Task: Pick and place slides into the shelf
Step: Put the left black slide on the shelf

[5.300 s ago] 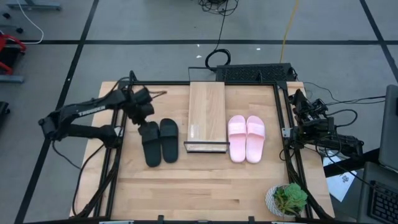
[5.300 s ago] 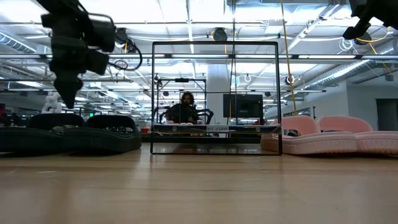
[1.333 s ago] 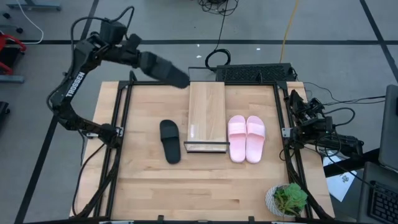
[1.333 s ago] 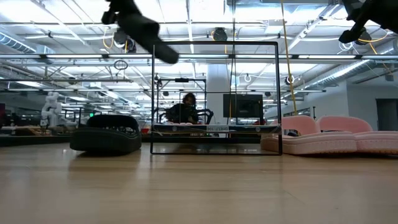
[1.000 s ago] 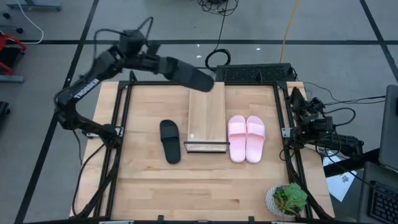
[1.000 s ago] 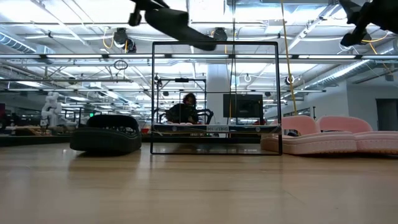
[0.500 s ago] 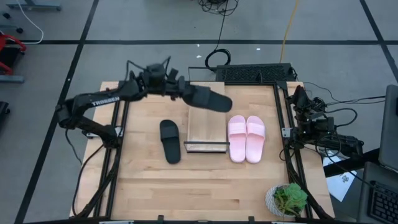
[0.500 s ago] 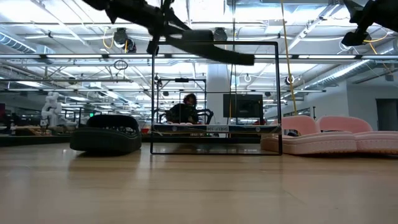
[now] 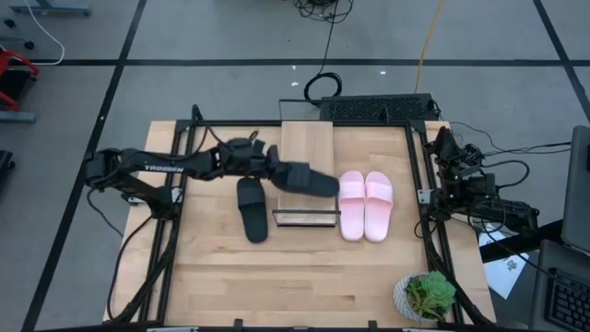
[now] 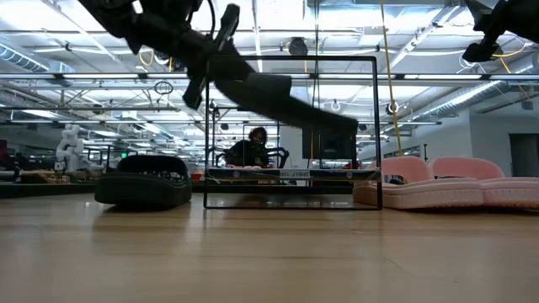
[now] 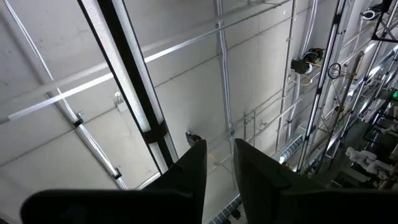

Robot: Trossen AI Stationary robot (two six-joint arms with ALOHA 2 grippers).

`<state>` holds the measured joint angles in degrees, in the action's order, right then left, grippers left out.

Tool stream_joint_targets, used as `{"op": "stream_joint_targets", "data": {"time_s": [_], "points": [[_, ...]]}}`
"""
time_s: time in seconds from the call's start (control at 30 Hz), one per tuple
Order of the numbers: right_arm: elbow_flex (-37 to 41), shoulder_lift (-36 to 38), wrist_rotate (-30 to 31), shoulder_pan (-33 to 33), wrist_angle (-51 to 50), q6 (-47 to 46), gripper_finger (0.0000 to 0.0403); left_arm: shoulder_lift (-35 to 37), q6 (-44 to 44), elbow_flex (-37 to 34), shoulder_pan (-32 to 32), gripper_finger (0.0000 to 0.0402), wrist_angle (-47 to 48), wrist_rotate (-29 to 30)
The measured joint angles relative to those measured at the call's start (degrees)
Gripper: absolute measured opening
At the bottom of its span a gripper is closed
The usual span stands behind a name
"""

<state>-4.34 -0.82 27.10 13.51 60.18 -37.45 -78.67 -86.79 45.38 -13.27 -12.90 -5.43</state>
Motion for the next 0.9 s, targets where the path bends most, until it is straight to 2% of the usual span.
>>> {"op": "stream_joint_targets", "data": {"time_s": [0.4, 0.57, 0.9], "points": [[-0.02, 0.0, -0.08, 0.01, 0.0, 0.2, 0.0073, 0.0, -5.89, -2.18, 7.01, 0.0, 1.2, 4.81], [-0.02, 0.0, -0.08, 0.01, -0.04, 0.61, 0.0073, -0.02, -8.21, -2.18, 10.02, 0.0, 5.12, 6.96], [-0.02, 0.0, -0.08, 0.01, -0.04, 0.61, 0.0073, -0.01, -9.32, -2.13, 11.53, 0.0, 4.75, 13.14]]}}
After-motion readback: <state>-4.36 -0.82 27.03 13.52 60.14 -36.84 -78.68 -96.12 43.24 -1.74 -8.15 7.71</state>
